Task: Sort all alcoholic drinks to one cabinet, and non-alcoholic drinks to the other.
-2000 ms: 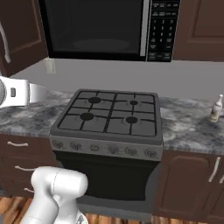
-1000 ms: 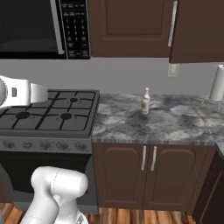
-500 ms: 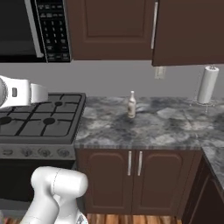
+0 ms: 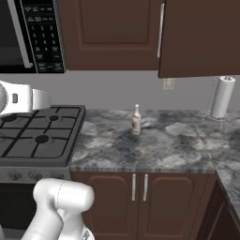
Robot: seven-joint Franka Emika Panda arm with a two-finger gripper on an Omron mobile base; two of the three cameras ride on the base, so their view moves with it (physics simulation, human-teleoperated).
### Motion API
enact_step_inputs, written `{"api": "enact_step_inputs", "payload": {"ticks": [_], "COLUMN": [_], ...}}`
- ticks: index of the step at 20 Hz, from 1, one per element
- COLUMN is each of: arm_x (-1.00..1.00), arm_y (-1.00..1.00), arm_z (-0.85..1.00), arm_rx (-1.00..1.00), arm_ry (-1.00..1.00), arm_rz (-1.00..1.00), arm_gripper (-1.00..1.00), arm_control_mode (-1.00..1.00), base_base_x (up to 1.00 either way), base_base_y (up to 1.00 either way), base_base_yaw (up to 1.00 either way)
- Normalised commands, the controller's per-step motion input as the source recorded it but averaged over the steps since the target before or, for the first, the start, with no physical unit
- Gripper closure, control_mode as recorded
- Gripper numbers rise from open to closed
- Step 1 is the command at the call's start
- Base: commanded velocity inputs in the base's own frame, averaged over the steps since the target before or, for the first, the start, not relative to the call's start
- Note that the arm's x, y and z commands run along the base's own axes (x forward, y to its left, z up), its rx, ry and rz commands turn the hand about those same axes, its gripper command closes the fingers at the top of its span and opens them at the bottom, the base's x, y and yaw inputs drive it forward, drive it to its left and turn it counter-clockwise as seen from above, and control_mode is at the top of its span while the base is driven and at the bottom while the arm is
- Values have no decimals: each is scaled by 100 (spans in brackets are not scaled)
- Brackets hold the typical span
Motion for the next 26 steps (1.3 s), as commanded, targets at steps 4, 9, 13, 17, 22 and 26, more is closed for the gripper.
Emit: {"api": "enact_step_inputs", "payload": {"ticks": [4, 9, 13, 17, 22, 26], "arm_x": [0, 0, 0, 0, 0, 0], "arm_y": [0, 0, 0, 0, 0, 0], "arm_z": [0, 0, 0, 0, 0, 0], "arm_rx": [0, 0, 0, 0, 0, 0], "arm_ry": [0, 0, 0, 0, 0, 0], "arm_rz": [0, 0, 0, 0, 0, 0], "arm_gripper": [-100, -100, -100, -100, -100, -100], "arm_control_mode": [100, 100, 100, 100, 100, 100], "base_base_x": [40, 39, 34, 12, 2, 0], "base_base_y": [-33, -35, -27, -3, -2, -1], "base_base_yaw": [0, 0, 0, 0, 0, 0]}}
